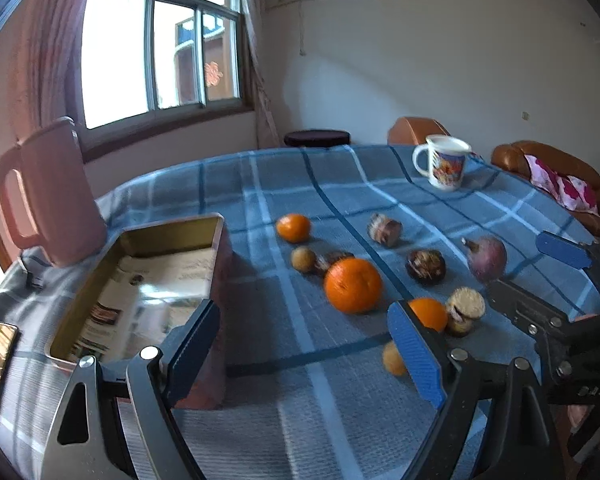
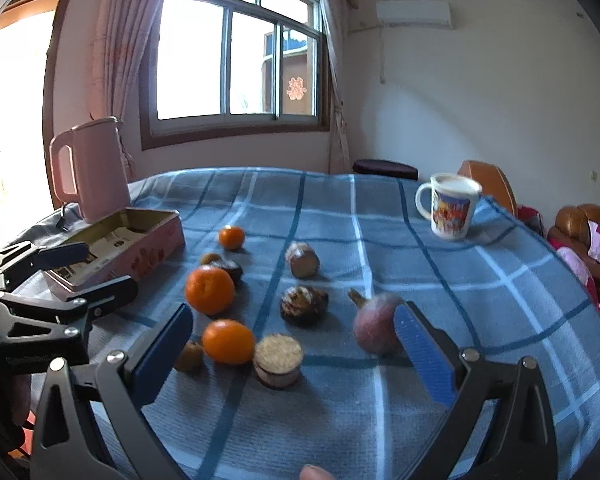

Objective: Organize fruits
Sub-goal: 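Grasp the tan round slice with the right tool while the left tool grasps a brown round fruit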

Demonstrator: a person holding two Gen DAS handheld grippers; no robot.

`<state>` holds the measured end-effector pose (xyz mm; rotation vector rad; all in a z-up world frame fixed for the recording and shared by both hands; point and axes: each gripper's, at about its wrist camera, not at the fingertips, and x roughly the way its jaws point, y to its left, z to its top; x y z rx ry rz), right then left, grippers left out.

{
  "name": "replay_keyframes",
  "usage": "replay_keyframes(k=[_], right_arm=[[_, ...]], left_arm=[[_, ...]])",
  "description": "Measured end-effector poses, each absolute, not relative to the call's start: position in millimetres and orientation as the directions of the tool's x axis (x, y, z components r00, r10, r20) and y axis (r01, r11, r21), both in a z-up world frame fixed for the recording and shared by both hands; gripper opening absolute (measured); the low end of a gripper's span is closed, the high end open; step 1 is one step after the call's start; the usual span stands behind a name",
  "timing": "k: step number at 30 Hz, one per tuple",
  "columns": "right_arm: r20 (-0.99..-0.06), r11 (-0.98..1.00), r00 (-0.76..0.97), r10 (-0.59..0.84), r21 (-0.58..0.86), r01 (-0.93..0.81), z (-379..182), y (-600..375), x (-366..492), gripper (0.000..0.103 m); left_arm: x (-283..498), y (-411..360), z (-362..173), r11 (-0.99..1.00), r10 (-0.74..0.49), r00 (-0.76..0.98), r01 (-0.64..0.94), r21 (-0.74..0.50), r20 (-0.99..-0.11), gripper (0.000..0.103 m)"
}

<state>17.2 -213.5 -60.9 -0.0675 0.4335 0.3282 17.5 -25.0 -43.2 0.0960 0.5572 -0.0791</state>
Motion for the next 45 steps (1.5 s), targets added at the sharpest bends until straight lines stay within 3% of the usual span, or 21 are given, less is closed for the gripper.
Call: replay_keyframes(k=[4, 13, 17, 24, 31, 33, 35, 38, 45], right_arm=[[-0.462, 0.949, 0.841, 0.281, 0.005, -0.315, -75.9, -221.5, 25.0, 0.085], [-0.514, 0.927, 0.791, 0.331, 0.023, -0.373, -94.6, -221.1, 33.7, 0.068], [-0.529, 0.914, 0.770, 0.358, 0.030, -0.405, -97.4, -217.0, 35.3, 0.063], [-0.574, 0.905, 0.737, 0.358, 0.018, -0.425, -101.6, -210.1, 42.6, 0.056], [-0.595, 0.884, 0.707, 0.382, 0.011, -0.468, -103.8, -202.3, 47.9, 0.037], [-0.594, 0.883, 0.707, 0.383, 0.011, -0.469, -103.3, -202.5, 47.3, 0.037], [-0.581, 0.883, 0.716, 0.387, 0.010, -0.469, -102.2, -203.2, 44.7, 0.037], [-0.557, 0.886, 0.731, 0.393, 0.018, -0.463, -100.4, -206.2, 41.6, 0.037], [-0.517, 0.893, 0.760, 0.394, 0.019, -0.450, -97.7, -208.7, 38.2, 0.037]], left_arm=[[24.3, -38.9, -58.7, 0.986, -0.087, 0.825, 0.151, 0.069, -0.558, 0.087], [28.6, -58.0, -73.6, 0.972, -0.144, 0.787, 0.226, 0.064, -0.599, 0.085], [33.2, -60.9, -78.6, 0.965, -0.173, 0.753, 0.258, 0.044, -0.635, 0.059], [34.4, -61.8, -80.0, 0.959, -0.198, 0.739, 0.283, 0.030, -0.644, 0.059], [42.6, -64.8, -83.9, 0.948, -0.238, 0.690, 0.319, -0.007, -0.683, 0.059], [43.7, -64.8, -84.8, 0.944, -0.252, 0.682, 0.330, -0.018, -0.686, 0.058], [43.7, -65.8, -86.4, 0.939, -0.263, 0.674, 0.342, -0.024, -0.690, 0.036], [43.6, -66.0, -87.0, 0.936, -0.275, 0.672, 0.352, -0.031, -0.688, 0.028], [39.2, -60.7, -82.8, 0.931, -0.310, 0.686, 0.358, -0.065, -0.659, 0.028]])
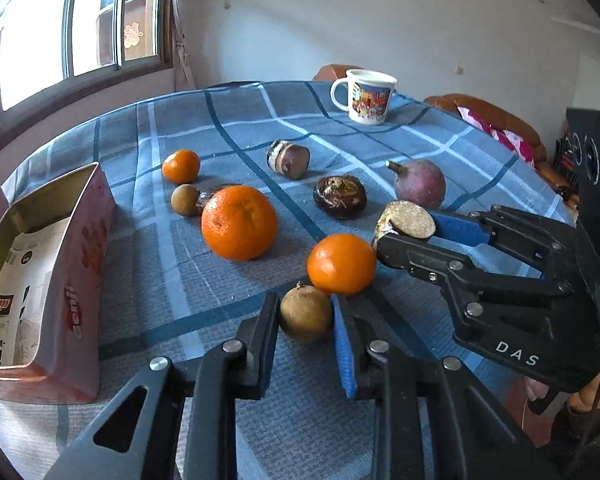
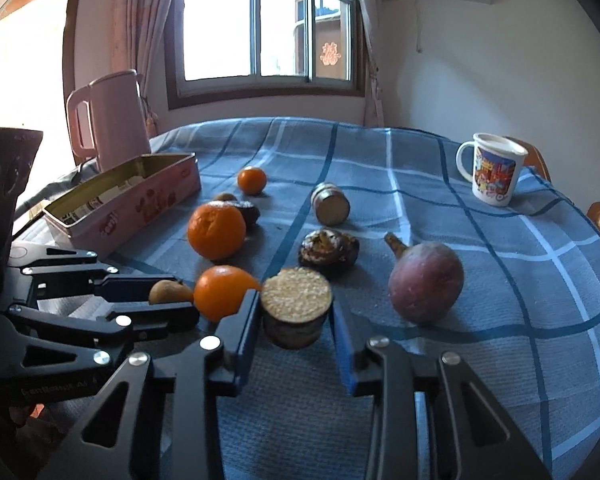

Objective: Organize fruits
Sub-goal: 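Grasp the tan round slice with the right tool while the left tool grasps a brown round fruit, then lift and carry the slice and brown fruit with both tools toward the pink tin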

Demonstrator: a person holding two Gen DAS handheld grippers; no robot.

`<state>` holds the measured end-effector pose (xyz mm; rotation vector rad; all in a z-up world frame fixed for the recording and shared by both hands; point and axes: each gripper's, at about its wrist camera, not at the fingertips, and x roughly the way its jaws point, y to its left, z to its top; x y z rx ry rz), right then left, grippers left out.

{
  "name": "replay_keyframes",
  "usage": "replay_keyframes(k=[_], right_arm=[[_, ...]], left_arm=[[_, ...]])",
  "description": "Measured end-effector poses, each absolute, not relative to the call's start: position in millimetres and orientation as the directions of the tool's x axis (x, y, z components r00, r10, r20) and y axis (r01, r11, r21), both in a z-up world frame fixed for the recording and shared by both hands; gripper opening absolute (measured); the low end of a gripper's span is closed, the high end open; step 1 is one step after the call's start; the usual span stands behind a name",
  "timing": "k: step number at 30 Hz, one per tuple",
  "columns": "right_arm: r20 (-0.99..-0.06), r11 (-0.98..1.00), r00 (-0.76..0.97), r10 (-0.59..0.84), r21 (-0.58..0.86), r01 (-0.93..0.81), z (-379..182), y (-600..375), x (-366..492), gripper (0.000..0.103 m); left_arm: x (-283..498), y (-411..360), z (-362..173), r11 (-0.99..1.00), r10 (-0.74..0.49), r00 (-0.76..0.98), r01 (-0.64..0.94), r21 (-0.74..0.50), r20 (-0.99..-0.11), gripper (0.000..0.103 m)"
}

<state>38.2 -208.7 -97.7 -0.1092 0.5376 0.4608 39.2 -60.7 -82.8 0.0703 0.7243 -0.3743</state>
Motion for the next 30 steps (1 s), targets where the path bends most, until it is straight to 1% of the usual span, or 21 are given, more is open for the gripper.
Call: replay_keyframes(k=[14, 23, 30], right_arm=[[-0.458, 0.890, 0.788, 0.412, 0.020, -0.455, -94.9, -212.0, 29.3, 0.037], [-0.399, 0.887, 0.807, 0.436, 0.037, -0.460, -92.4, -219.0, 22.7, 0.037], [-0.386, 0.887, 0.814, 0.435, 0.029, -0.460, -91.6, -218.6, 20.2, 0.037]], left_arm=[[30.6, -53.0, -75.9, 0.944, -0.298, 0.744, 0.321, -0.071, -0.599, 0.028], [25.7, -49.7, -70.1, 0.952, -0.281, 0.778, 0.298, -0.064, -0.561, 0.028], [19.5, -47.1, -63.5, 0.957, -0.268, 0.812, 0.286, -0.046, -0.519, 0.028]])
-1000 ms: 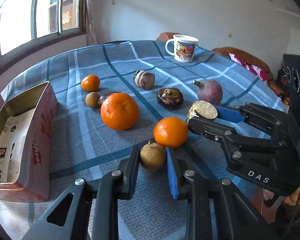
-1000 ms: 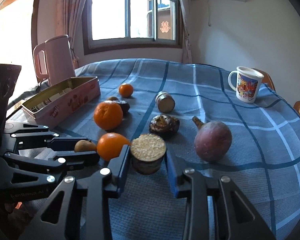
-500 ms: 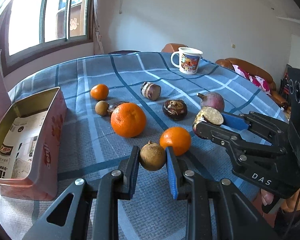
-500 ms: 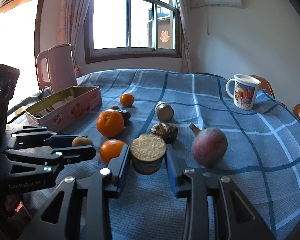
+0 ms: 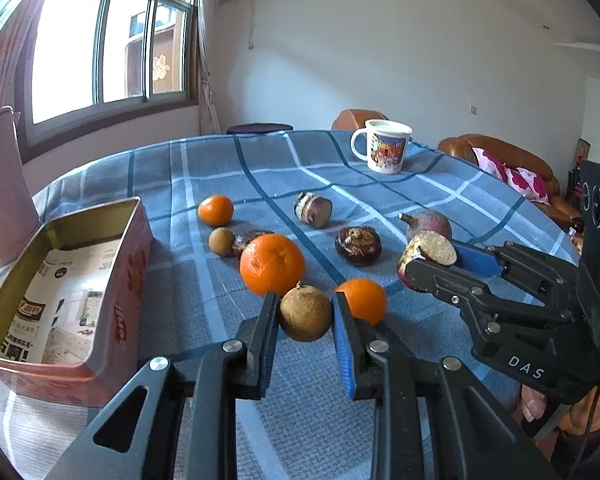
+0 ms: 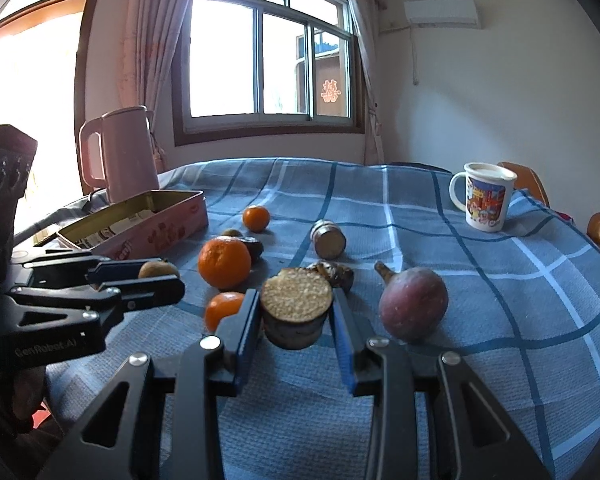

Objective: Organize fruits
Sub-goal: 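Lift and carry the slice and brown fruit with both tools toward the pink tin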

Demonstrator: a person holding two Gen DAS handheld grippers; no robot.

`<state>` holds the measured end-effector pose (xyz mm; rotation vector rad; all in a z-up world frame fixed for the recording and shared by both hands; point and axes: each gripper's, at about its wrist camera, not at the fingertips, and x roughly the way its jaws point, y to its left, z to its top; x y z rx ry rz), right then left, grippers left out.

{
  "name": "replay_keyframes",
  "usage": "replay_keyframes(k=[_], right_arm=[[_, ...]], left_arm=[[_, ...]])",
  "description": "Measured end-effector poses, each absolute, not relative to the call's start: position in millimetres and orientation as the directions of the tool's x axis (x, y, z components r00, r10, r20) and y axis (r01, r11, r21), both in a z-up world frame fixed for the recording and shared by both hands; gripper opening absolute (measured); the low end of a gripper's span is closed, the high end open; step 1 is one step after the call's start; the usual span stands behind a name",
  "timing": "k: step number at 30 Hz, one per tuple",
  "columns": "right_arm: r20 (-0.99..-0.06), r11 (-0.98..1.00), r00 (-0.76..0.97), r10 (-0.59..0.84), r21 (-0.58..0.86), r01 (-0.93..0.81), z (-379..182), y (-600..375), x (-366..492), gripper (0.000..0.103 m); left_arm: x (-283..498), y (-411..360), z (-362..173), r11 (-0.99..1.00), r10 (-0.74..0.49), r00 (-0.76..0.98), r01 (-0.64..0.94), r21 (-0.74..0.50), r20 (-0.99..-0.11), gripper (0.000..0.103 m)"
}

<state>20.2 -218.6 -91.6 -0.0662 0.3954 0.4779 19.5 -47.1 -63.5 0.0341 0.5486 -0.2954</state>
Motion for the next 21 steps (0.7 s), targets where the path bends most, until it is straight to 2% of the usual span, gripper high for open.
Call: replay_keyframes(k=[9, 21], right_arm=[[-0.355, 0.886, 0.824, 0.443, 0.030, -0.463, -90.8, -221.9, 16.0, 0.037], [-0.323, 0.889, 0.838, 0.439, 0.020, -0.458, -89.4, -222.9, 12.2, 0.037]], left_arm=[[13.3, -48.0, -56.3, 0.956, -0.272, 0.839, 0.291, -0.034, -0.470, 0.028], [5.6, -49.0, -50.3, 0.968, -0.219, 0.877, 0.250, 0.016, -0.427, 0.028]])
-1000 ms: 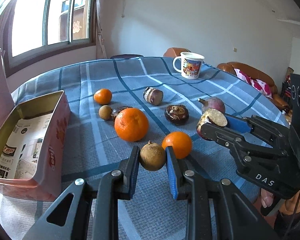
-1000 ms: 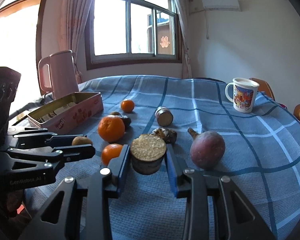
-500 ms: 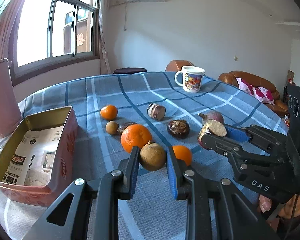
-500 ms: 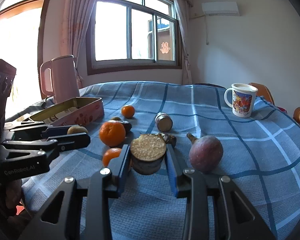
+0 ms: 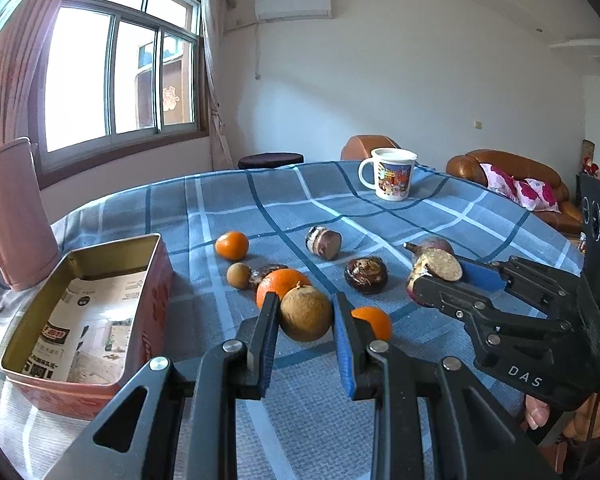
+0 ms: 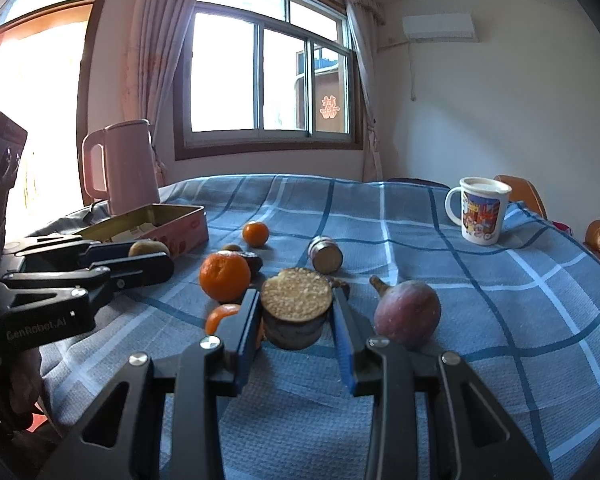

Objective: Organize fruits
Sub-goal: 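Lift and carry the slice and brown fruit with both tools toward the pink tin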

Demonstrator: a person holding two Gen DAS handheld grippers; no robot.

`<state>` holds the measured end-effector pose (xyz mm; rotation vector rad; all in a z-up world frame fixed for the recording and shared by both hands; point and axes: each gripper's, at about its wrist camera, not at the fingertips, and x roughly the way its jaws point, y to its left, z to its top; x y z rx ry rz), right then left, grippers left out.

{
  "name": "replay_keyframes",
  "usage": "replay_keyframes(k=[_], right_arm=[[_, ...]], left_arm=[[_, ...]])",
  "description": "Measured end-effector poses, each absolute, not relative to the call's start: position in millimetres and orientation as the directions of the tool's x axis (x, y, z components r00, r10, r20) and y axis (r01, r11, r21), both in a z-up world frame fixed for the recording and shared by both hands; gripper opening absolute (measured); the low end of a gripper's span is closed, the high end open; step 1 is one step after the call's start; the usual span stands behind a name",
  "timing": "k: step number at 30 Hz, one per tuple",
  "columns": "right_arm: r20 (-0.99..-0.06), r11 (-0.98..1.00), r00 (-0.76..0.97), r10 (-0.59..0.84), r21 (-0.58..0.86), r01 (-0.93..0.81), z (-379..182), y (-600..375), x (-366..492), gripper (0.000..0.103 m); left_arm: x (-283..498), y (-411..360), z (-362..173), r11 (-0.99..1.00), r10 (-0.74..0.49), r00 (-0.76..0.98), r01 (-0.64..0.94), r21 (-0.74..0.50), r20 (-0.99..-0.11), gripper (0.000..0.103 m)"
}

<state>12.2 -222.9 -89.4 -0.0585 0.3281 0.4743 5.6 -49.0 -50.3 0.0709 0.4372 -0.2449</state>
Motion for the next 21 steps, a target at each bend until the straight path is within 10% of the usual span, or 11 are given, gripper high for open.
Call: replay_keyframes(k=[21], right_arm=[[-0.293, 0.900, 0.862, 0.414, -0.010, -0.435, -82.6, -223.2, 8.3, 0.037]], left_arm=[[-2.4, -48.5, -38.6, 0.977, -0.162, 0.920, 0.199, 0.071, -0.356, 0.028]])
